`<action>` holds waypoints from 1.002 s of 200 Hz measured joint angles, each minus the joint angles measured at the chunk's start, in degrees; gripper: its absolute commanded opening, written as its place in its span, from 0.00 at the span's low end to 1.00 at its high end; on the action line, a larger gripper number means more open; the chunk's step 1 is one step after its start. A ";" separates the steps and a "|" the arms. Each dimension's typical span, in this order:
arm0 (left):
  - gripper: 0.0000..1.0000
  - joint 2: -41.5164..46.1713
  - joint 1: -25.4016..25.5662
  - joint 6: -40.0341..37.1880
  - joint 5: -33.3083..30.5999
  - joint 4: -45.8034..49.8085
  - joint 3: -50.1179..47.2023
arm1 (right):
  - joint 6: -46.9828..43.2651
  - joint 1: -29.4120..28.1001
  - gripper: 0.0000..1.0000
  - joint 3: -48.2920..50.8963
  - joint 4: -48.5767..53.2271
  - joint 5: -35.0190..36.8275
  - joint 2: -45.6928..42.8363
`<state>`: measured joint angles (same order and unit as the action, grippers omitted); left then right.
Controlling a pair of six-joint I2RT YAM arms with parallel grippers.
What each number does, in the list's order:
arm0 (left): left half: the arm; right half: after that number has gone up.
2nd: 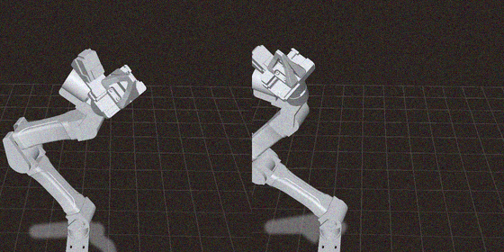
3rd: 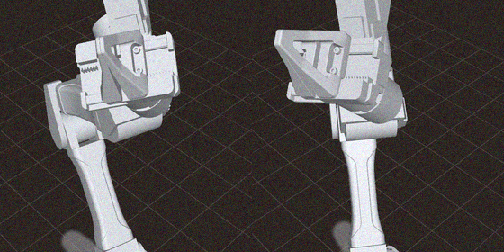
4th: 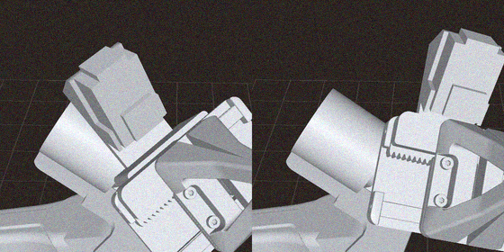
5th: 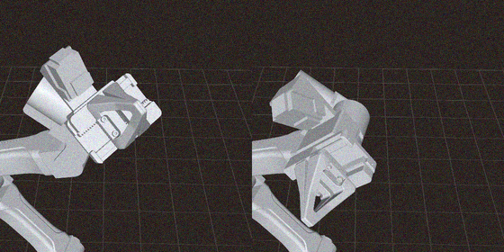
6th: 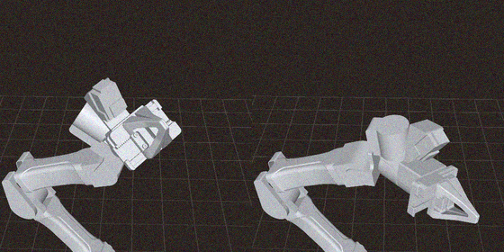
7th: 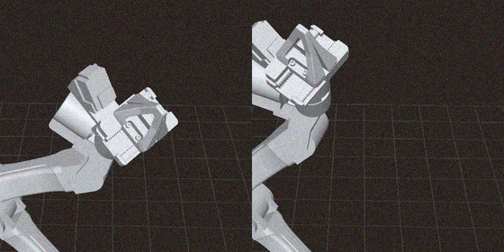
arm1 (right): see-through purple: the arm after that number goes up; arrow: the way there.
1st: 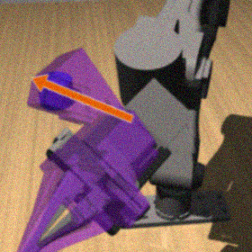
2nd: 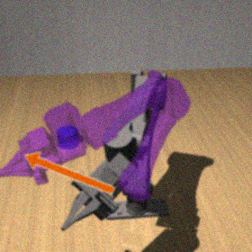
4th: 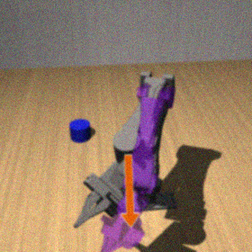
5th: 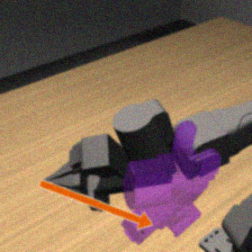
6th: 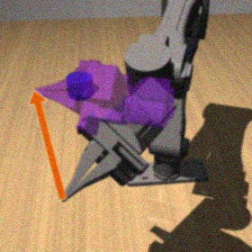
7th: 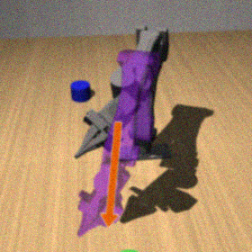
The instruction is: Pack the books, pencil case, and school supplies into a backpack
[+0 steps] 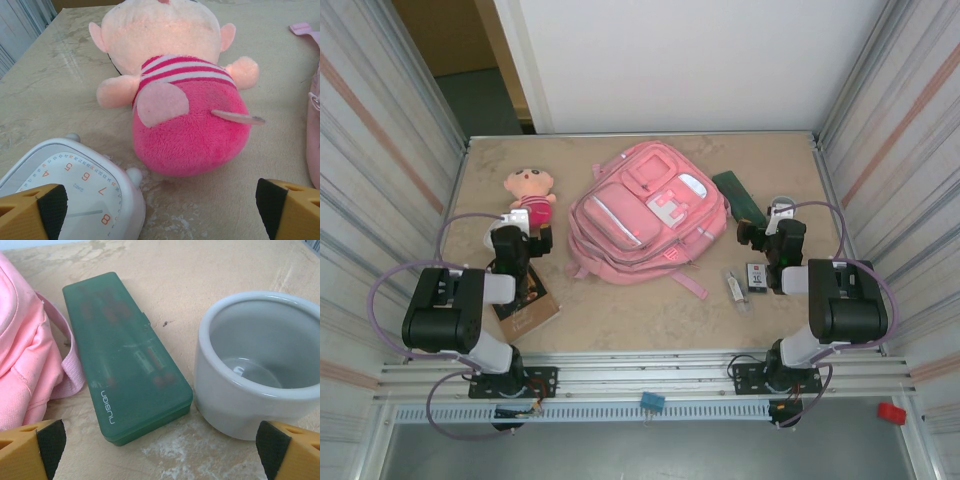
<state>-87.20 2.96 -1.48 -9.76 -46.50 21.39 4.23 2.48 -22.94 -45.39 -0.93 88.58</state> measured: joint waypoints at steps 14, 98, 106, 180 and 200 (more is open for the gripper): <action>0.99 0.00 -0.33 0.02 0.85 0.02 0.00 | 0.00 0.00 0.99 0.00 0.00 0.00 0.00; 0.99 0.00 -0.76 0.04 2.29 0.07 0.48 | 0.02 0.17 0.99 0.00 0.02 -0.46 0.00; 0.99 0.00 -0.76 0.02 2.32 0.07 0.50 | 0.02 0.17 0.99 0.00 0.00 -0.46 0.00; 0.91 0.04 -0.66 0.02 2.27 0.07 0.55 | 0.07 0.46 0.99 -0.02 0.13 -0.61 -0.02; 0.89 1.84 0.28 -0.37 1.31 4.66 1.81 | 0.52 0.72 0.99 -2.05 7.10 -0.22 -2.05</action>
<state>-85.36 3.25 -1.85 -8.45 -41.85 23.20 4.75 3.20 -24.99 -38.28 -1.15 86.52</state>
